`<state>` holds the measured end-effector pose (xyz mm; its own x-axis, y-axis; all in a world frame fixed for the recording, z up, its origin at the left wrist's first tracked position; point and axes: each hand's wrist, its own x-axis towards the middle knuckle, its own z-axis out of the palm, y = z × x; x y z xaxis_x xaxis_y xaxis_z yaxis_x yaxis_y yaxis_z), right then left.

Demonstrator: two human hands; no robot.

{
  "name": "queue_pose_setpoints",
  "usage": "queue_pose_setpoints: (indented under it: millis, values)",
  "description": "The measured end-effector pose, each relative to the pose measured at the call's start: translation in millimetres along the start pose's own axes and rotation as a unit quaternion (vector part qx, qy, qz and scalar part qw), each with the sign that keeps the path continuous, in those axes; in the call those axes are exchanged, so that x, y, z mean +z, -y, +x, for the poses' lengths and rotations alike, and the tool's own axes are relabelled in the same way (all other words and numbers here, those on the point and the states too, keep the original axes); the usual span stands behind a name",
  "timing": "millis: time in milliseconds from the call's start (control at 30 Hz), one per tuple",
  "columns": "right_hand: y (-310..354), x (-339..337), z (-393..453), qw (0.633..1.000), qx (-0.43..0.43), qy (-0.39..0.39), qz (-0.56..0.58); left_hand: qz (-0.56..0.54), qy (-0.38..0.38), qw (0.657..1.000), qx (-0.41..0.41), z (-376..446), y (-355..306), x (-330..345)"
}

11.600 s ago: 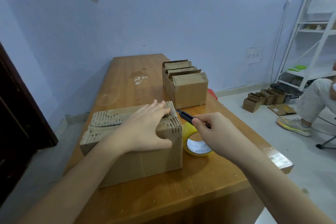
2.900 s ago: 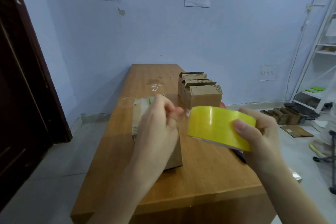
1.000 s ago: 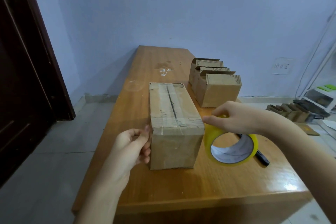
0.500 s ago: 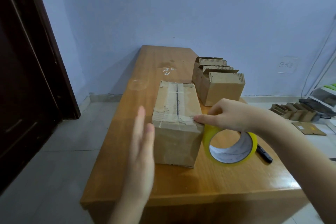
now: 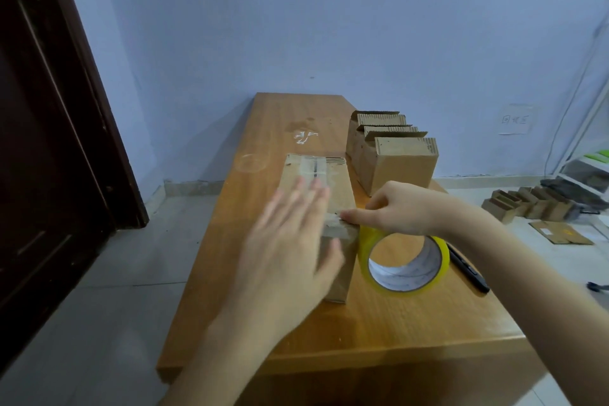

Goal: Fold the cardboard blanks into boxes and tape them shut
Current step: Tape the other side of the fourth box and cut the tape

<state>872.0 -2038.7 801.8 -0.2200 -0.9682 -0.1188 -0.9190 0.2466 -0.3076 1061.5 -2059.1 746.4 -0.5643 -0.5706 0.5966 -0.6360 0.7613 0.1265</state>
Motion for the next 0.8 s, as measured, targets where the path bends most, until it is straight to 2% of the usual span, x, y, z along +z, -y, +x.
queue_pose_setpoints:
  millis: [67,200,333,433,567,667,800]
  values:
    - [0,1,-1,1.0,0.003,-0.008,0.006,0.019,0.056,0.997,0.043,11,-5,10]
    - [-1,2,-4,0.999,0.012,-0.005,0.052,0.051,0.109,0.992,0.047,16,-4,14]
    - [-6,4,-8,0.996,-0.019,-0.003,0.092,0.078,0.114,0.989,0.051,18,-3,9]
    - [-20,7,-13,0.984,-0.045,0.003,0.172,0.074,0.103,0.99,0.055,18,-5,4]
    - [-34,12,-24,0.963,-0.086,-0.077,0.244,0.09,0.117,0.985,0.086,30,-10,-1]
    - [-48,31,-35,0.937,-0.121,-0.107,0.309,0.112,0.12,0.983,0.078,29,-10,4]
    - [-55,61,-38,0.9,-0.16,-0.209,0.348,0.115,0.081,0.986,0.092,29,-13,17]
